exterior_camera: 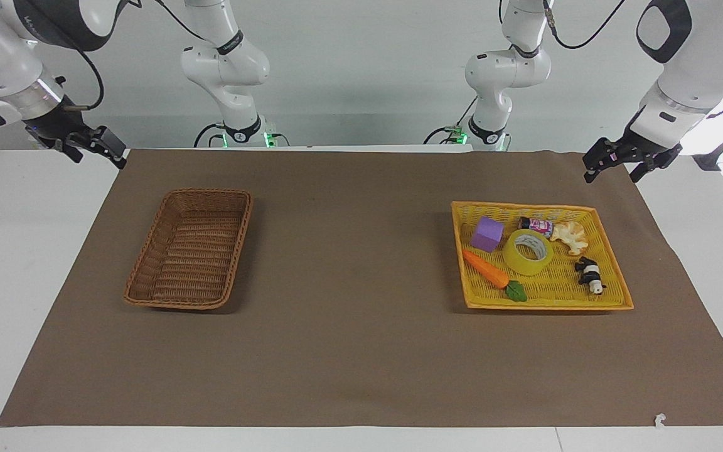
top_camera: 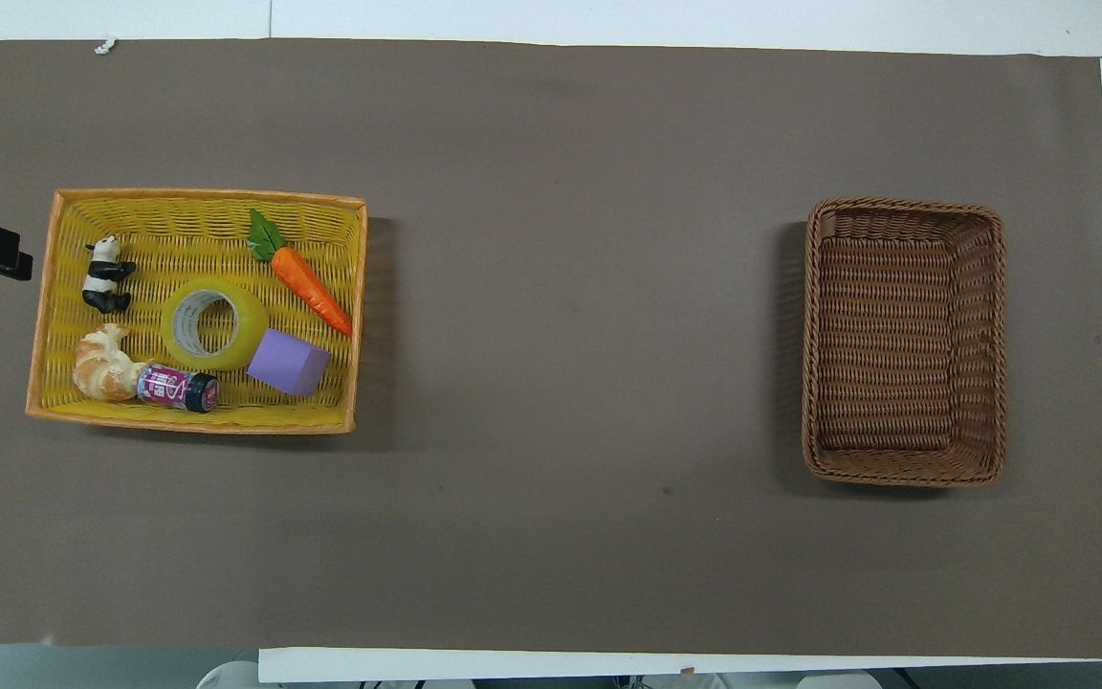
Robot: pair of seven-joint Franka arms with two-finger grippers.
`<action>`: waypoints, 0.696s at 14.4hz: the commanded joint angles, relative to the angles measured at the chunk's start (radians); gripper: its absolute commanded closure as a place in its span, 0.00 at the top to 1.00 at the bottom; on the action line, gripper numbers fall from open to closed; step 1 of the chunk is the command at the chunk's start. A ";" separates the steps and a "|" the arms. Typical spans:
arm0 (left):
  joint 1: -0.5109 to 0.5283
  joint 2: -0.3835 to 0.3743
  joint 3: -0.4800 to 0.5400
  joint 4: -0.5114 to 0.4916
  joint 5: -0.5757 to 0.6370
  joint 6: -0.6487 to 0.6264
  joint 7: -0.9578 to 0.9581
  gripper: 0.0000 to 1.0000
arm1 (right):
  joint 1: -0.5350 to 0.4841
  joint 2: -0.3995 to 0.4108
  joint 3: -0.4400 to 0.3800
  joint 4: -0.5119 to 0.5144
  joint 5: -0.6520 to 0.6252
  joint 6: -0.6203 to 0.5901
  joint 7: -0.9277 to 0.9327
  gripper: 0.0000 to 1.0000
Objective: Move tape to another basket
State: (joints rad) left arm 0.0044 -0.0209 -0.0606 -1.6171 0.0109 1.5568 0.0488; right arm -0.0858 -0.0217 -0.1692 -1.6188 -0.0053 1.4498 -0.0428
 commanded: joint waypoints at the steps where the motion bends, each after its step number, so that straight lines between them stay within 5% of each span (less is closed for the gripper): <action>1: -0.009 -0.033 0.005 -0.043 0.009 0.008 0.012 1.00 | -0.006 -0.017 0.005 -0.012 -0.002 -0.009 -0.014 1.00; 8: -0.006 -0.037 0.005 -0.055 0.007 0.011 -0.003 1.00 | -0.006 -0.017 0.005 -0.012 -0.002 -0.009 -0.014 1.00; 10: -0.009 -0.088 0.004 -0.189 0.007 0.125 -0.007 0.99 | -0.006 -0.017 0.005 -0.012 -0.002 -0.009 -0.014 1.00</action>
State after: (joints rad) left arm 0.0046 -0.0329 -0.0607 -1.6557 0.0109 1.5751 0.0478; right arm -0.0858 -0.0217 -0.1692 -1.6188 -0.0053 1.4498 -0.0428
